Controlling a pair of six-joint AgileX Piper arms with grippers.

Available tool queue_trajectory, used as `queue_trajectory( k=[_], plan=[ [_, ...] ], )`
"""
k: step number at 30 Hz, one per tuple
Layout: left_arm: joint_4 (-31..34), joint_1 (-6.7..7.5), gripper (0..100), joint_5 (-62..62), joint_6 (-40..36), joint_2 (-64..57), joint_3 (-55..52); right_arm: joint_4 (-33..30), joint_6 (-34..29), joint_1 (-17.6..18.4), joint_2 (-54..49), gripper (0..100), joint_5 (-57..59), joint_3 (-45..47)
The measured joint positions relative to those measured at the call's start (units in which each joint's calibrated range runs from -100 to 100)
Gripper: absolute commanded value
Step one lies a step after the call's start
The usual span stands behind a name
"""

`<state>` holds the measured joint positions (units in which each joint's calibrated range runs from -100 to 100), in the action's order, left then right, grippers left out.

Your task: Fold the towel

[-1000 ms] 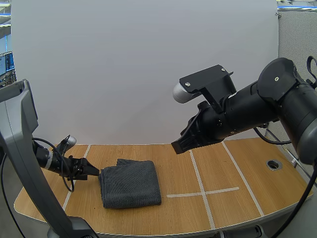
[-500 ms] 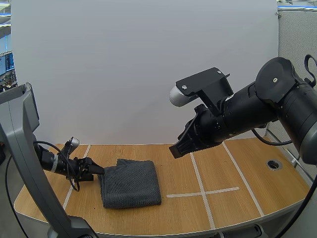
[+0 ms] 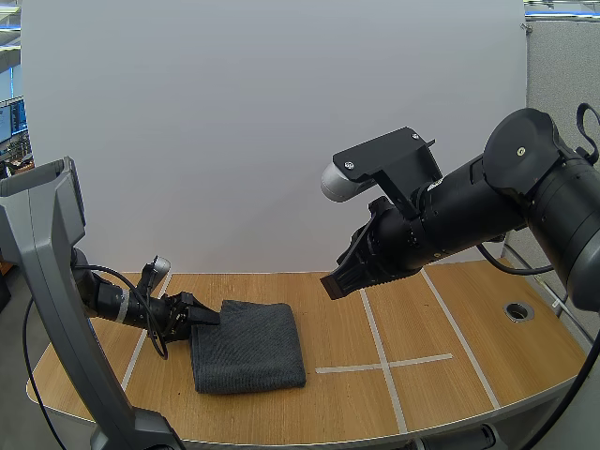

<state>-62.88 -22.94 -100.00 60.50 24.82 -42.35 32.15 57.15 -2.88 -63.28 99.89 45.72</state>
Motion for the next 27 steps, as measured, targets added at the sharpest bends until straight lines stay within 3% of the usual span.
queue_trajectory(
  k=[10, 21, 27],
  plan=[
    [3.5, 0.08, 0, 0.0, -0.7, 0.6, 0.2, 0.0, 0.0, 0.0, 0.0, 0, 0.0, 0.0],
    [3.6, 0.16, 0, 0.3, -1.0, -0.5, 0.0, 0.0, 0.0, 0.0, 0.0, 0, 0.0, 0.0],
    [3.3, 0.16, 0, 0.6, -1.7, -9.6, 0.0, 0.0, 0.0, 0.0, 0.0, 0, 0.0, 0.0]
  ],
)
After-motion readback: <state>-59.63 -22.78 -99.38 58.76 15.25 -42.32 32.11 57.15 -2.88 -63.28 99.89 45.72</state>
